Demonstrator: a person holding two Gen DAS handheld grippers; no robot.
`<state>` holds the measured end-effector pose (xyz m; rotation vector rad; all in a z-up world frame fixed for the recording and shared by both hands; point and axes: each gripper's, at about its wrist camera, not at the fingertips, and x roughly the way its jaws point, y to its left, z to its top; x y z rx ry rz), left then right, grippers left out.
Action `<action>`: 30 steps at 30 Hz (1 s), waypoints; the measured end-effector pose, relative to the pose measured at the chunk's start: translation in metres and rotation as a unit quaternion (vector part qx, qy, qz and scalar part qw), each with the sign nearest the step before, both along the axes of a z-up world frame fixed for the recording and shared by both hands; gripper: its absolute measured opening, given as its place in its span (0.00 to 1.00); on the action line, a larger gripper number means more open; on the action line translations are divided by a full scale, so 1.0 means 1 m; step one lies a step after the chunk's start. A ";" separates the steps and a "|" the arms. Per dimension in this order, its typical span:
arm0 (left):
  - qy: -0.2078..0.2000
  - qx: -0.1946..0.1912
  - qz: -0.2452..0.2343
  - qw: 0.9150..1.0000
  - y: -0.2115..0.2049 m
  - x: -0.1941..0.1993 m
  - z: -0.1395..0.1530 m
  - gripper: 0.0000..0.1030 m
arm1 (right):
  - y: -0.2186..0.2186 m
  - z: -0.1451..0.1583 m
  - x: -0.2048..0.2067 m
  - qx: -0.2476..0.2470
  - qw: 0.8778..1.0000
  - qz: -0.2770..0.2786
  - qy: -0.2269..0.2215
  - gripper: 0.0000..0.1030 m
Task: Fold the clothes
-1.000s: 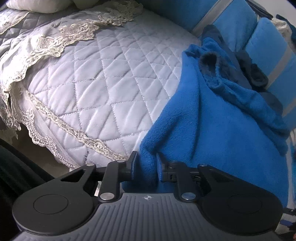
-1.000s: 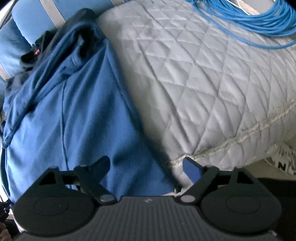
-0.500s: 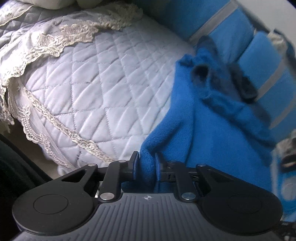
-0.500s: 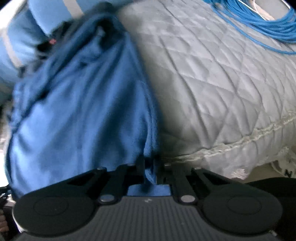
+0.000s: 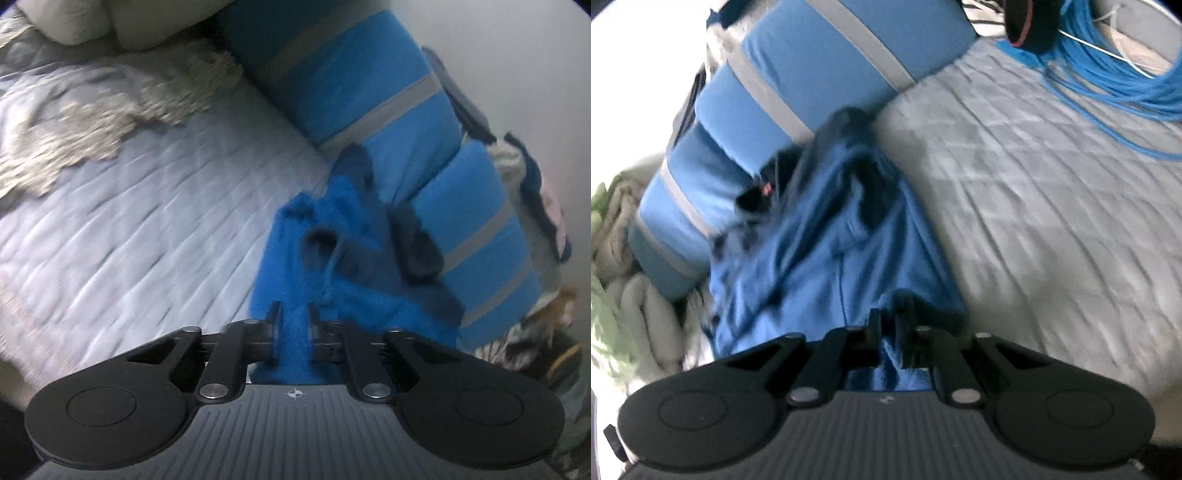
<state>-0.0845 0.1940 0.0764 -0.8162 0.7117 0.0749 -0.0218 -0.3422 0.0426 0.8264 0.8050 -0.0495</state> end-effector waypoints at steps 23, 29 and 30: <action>-0.108 0.059 -0.104 0.987 -0.048 0.088 -0.028 0.58 | 0.034 -0.069 0.131 -0.022 1.000 -0.007 0.019 0.06; -0.136 0.076 -0.132 0.979 -0.068 0.070 -0.015 0.66 | 0.036 -0.058 0.119 -0.029 0.999 -0.012 -0.038 0.79; -0.139 0.079 -0.133 0.978 -0.070 0.066 -0.013 0.68 | 0.037 -0.055 0.117 -0.031 0.998 -0.015 -0.051 0.86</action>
